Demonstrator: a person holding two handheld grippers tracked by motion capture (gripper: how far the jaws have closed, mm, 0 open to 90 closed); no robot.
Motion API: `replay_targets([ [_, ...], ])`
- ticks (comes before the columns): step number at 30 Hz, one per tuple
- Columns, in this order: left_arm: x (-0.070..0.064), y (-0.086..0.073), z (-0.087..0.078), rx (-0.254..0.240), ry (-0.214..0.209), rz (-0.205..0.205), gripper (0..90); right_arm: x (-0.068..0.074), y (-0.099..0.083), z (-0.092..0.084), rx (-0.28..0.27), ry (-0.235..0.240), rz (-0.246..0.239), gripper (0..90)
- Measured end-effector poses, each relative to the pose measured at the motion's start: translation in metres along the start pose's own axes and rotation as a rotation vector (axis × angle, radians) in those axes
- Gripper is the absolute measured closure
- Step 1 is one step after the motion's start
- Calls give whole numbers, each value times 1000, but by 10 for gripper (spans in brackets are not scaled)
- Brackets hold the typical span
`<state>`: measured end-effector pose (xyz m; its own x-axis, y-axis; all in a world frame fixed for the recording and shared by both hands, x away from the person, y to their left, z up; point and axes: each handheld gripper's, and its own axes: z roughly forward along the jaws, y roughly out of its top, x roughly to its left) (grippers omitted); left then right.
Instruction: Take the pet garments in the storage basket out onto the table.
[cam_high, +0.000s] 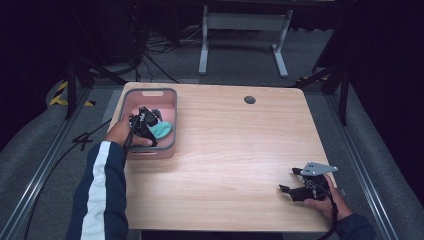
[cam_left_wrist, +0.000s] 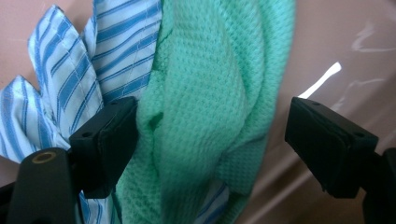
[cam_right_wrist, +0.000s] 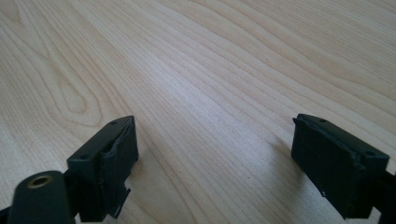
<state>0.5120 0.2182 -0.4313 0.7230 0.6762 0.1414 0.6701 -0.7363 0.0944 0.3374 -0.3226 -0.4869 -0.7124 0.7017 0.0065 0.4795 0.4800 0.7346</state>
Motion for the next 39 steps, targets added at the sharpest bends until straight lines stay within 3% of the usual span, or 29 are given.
replay_targets([
  [2, -1, 3, 4, 23, 13, 10, 166, 0, 0, 0, 0, 0, -1, 152],
  [9, 0, 9, 4, 66, -3, 3, 176, 0, 0, 0, 0, 0, 0, 152],
  [11, 1, 11, 1, 75, 31, 8, 264, 0, 0, 0, 0, 0, 0, 152],
  [13, -1, 11, 0, 98, 88, 37, 456, 0, 0, 0, 0, -1, -1, 152],
  [14, -2, 11, 0, 113, 106, 45, 496, 0, 0, 0, 0, 0, -1, 152],
  [17, -5, 13, 1, 135, 148, 84, 556, 0, 0, 0, 0, 0, 0, 152],
  [21, -9, 14, 1, 142, 184, 104, 629, 0, 0, 0, 0, 0, 0, 152],
  [24, -9, 13, -5, 113, 194, 93, 695, 0, 0, 0, 0, 0, 0, 152],
  [26, -7, 9, -16, 64, 184, 77, 707, 0, 0, 0, 0, -1, -1, 152],
  [27, -6, 6, -24, 31, 178, 69, 710, 0, 0, 0, 0, 0, 0, 152],
  [31, -5, 1, -37, 0, 196, 66, 713, 0, 0, 0, 0, 0, 0, 152],
  [38, -9, -15, -68, -119, 207, 47, 717, 0, 0, 0, 0, -1, -1, 151],
  [39, -9, -15, -68, -119, 207, 47, 717, 0, 0, 0, 0, 0, 0, 152],
])
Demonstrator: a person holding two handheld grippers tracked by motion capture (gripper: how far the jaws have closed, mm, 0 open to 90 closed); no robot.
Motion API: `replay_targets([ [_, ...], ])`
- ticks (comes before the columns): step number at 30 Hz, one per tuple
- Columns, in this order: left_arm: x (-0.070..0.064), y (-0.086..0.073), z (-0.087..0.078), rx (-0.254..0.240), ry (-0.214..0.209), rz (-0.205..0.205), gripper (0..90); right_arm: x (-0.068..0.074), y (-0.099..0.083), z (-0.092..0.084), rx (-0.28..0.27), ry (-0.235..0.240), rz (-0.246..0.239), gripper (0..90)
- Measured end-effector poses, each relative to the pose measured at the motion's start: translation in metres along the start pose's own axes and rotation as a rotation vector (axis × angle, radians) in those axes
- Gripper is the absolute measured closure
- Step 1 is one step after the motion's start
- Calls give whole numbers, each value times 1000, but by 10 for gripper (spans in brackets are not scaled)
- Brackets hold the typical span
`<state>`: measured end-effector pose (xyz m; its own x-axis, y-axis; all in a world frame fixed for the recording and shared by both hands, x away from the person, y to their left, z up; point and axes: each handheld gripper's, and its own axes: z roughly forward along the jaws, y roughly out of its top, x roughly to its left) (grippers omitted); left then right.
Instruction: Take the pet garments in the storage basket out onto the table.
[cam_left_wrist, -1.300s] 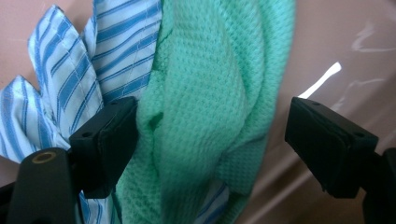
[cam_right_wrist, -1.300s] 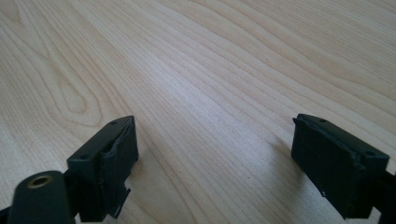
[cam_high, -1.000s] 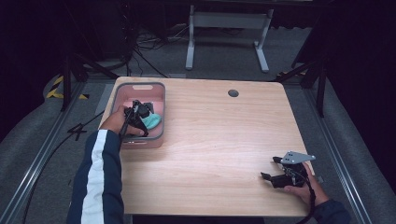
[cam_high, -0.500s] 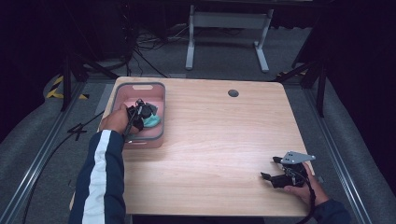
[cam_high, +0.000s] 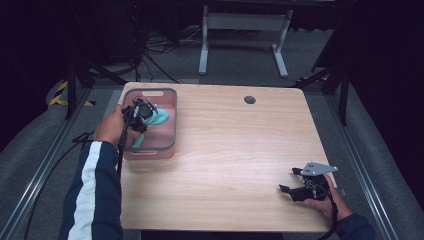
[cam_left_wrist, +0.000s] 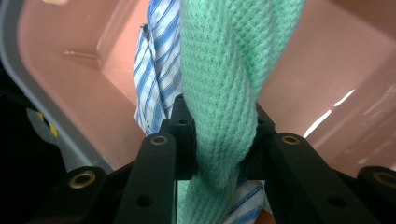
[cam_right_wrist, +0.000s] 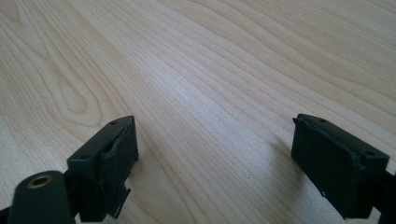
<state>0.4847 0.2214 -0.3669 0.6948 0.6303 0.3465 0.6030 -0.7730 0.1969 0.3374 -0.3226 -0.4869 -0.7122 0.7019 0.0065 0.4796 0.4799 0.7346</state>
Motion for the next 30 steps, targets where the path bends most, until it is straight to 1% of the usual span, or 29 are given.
replay_targets([
  [1, 2, -1, -5, -12, -4, 1, 718, 0, 0, 0, 0, 0, 0, 151],
  [3, 3, -4, -15, -79, 11, -27, 719, 0, 0, 0, 0, 0, 0, 152],
  [4, 4, -5, -19, -98, 14, -32, 719, 0, 0, 0, 0, 0, 0, 152],
  [5, 5, -7, -25, -138, 22, -46, 720, 0, 0, 0, 0, 0, 0, 152],
  [6, 5, -8, -28, -160, 21, -54, 720, 0, 0, 0, 0, 0, 0, 152],
  [10, 4, -12, -41, -218, 26, -71, 722, 0, 0, 0, -1, -1, 0, 152],
  [11, 4, -12, -44, -220, 15, -69, 722, 0, 0, 0, 0, -1, 0, 152],
  [13, 2, -13, -48, -242, 20, -70, 722, 0, 0, 0, 0, -1, 0, 152],
  [14, 0, -13, -52, -257, 15, -73, 722, 0, 0, 0, 0, -1, 0, 151],
  [15, -2, -13, -56, -279, 20, -63, 723, 0, 0, 0, 0, -1, -1, 152],
  [16, -2, -13, -56, -279, 20, -63, 723, 0, 0, 0, 0, -1, -1, 152],
  [17, -4, -12, -58, -303, 27, -64, 723, 0, 0, 0, 0, -2, -1, 152],
  [18, -6, -12, -61, -316, 28, -63, 723, 0, 0, 0, 0, -2, 0, 152],
  [20, -10, -10, -67, -350, 22, -57, 724, 0, 0, 0, 0, -2, 0, 152],
  [24, -21, -5, -80, -396, 24, -19, 725, 0, 0, 0, 0, -2, 0, 152],
  [25, -24, -4, -83, -418, 20, -12, 725, 0, 0, 0, 0, -2, 0, 152],
  [27, -30, -2, -89, -428, 20, 6, 725, 0, 0, 0, 0, -2, 1, 151],
  [28, -34, -1, -92, -433, 22, 21, 725, 0, 0, 0, 0, -3, 0, 151],
  [29, -37, 1, -95, -444, 19, 39, 725, 0, 0, 0, 0, -3, 0, 152],
  [30, -40, 3, -98, -456, 14, 44, 725, 0, 0, 0, -1, -3, 1, 152],
])
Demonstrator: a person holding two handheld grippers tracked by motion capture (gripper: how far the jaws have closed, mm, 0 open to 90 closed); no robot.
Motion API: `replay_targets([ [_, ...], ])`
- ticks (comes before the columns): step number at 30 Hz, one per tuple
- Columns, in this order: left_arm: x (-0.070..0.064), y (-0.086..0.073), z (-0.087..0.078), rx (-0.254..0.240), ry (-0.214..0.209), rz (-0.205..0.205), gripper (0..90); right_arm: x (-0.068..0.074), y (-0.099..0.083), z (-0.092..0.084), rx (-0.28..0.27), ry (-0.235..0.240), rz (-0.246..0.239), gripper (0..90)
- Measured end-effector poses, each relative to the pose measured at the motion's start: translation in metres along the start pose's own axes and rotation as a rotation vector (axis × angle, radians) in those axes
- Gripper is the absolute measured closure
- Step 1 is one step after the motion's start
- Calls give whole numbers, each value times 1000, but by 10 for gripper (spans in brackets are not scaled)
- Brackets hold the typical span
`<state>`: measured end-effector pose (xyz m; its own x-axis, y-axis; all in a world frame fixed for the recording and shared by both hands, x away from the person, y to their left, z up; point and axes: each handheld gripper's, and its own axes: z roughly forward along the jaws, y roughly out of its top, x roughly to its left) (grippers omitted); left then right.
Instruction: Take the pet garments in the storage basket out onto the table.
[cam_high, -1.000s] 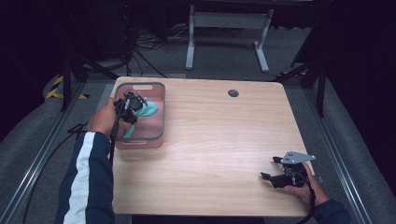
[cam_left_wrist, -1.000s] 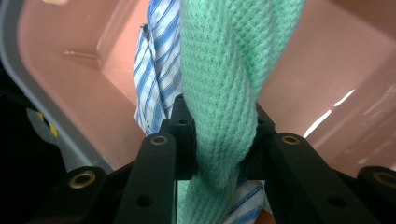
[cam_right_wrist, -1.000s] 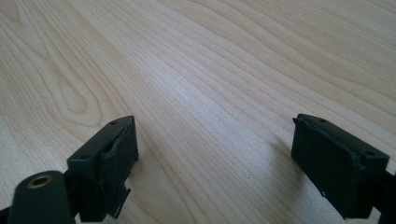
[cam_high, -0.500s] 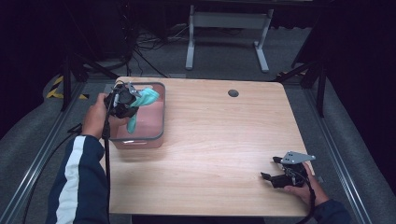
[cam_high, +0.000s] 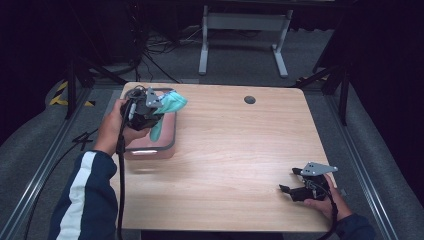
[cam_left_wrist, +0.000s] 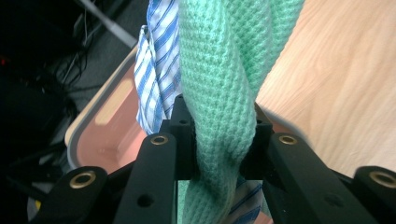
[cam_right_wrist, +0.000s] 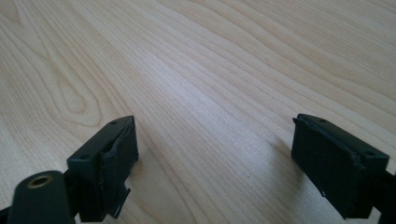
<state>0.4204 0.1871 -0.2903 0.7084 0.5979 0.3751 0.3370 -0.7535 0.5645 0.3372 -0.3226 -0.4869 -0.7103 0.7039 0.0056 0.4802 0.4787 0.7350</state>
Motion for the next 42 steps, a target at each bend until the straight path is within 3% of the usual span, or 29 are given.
replay_targets([
  [9, -21, 21, -6, -39, -31, 64, 725, 0, 0, 0, 0, -1, -1, 151],
  [18, -42, 40, 1, -58, -69, 113, 725, 0, 0, 0, 0, -1, 0, 152],
  [24, -57, 52, 17, -56, -109, 142, 724, 0, 0, 0, 0, 0, -1, 151],
  [35, -97, 75, 58, -24, -195, 224, 723, 0, 0, 0, 0, 0, 0, 151],
  [37, -102, 76, 62, -20, -209, 220, 722, 0, 0, 0, 0, 0, 0, 152],
  [42, -119, 79, 95, 52, -236, 233, 713, 0, 0, 0, 0, -1, -1, 151],
])
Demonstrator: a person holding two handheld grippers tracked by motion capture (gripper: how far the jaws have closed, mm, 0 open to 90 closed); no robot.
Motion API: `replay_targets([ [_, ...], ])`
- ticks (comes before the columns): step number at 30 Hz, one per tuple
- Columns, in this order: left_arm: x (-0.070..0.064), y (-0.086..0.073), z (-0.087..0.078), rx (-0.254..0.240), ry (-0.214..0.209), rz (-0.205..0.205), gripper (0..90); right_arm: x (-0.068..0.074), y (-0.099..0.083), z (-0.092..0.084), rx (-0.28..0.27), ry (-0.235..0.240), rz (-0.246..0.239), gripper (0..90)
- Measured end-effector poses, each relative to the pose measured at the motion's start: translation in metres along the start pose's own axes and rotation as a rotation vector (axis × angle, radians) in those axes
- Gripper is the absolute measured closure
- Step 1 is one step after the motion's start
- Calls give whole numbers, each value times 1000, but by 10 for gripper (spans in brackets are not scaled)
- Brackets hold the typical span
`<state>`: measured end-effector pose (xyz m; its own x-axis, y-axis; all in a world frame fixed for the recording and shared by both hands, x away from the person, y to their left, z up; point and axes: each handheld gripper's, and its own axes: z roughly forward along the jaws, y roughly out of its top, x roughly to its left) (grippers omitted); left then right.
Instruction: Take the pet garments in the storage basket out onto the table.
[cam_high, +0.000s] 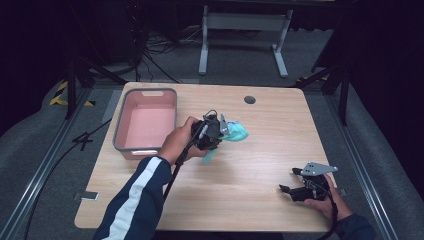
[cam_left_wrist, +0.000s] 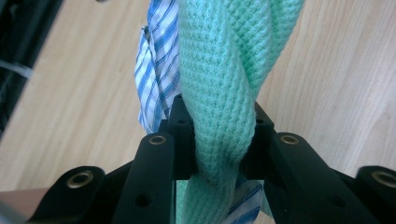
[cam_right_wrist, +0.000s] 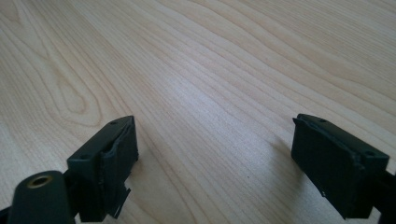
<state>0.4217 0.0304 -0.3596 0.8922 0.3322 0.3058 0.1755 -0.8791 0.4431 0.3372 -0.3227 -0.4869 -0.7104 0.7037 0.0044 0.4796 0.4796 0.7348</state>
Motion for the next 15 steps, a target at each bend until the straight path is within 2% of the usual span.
replay_targets([
  [2, -2, 0, 13, 11, -16, -7, 712, 0, 0, 0, 1, -1, -2, 151],
  [3, -2, 0, 13, 11, -16, -7, 710, 0, 0, 0, 1, -1, -2, 151],
  [4, -4, 1, 24, 42, -30, -8, 709, 0, 0, 0, 0, -1, -1, 151],
  [5, -4, 1, 24, 42, -30, -8, 709, 0, 0, 0, 0, 0, 0, 152],
  [6, -6, 0, 36, 53, -41, -19, 708, 0, 0, 0, 0, 0, -1, 151],
  [7, -6, 0, 36, 53, -41, -19, 707, 0, 0, 0, 0, 0, 0, 152],
  [9, -9, 1, 50, 69, -61, -22, 703, 0, 0, 0, 0, 0, -1, 152],
  [12, -13, 1, 57, 71, -75, -28, 694, 0, 0, 0, 0, 0, -1, 152],
  [15, -17, 4, 64, 88, -81, -11, 655, 0, 0, 0, 1, 0, -2, 151],
])
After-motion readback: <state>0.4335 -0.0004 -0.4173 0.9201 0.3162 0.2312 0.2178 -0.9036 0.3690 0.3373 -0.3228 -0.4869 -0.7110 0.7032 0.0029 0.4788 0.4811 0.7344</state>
